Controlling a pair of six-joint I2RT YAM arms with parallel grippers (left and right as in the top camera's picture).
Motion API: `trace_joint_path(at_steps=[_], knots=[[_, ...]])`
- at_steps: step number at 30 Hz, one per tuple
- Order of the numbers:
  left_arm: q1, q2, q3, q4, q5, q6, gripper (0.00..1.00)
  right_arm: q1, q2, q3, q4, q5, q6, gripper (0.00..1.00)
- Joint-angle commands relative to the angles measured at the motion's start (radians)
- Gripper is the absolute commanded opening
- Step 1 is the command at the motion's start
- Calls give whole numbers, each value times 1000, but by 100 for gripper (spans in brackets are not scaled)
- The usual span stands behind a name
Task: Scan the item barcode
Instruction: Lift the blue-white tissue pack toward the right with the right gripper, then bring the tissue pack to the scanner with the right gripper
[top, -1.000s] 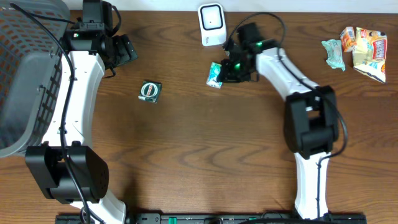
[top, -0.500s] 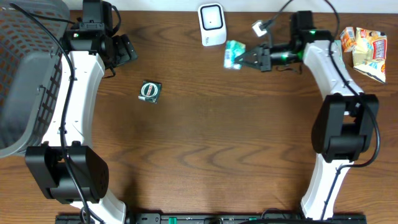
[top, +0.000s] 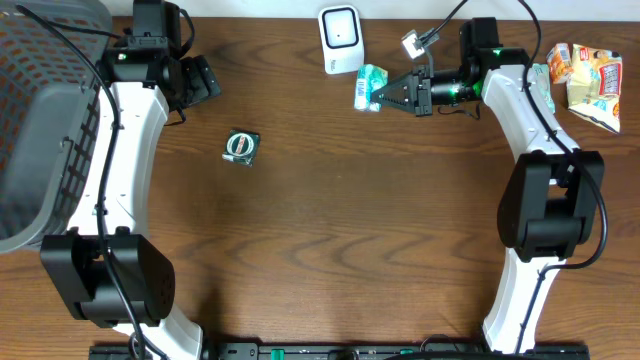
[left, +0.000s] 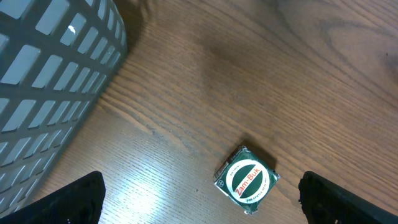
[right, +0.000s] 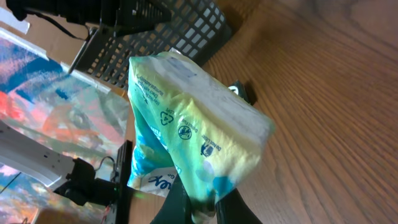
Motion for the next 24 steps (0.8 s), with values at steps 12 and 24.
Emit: trace_joint_path(at_steps=[12,24], knots=[[0,6,6,0,-13,6,98,229,-7,14,83,1283,425,1],[0,6,6,0,-13,6,98,384,10,110,539,1670,277,1]])
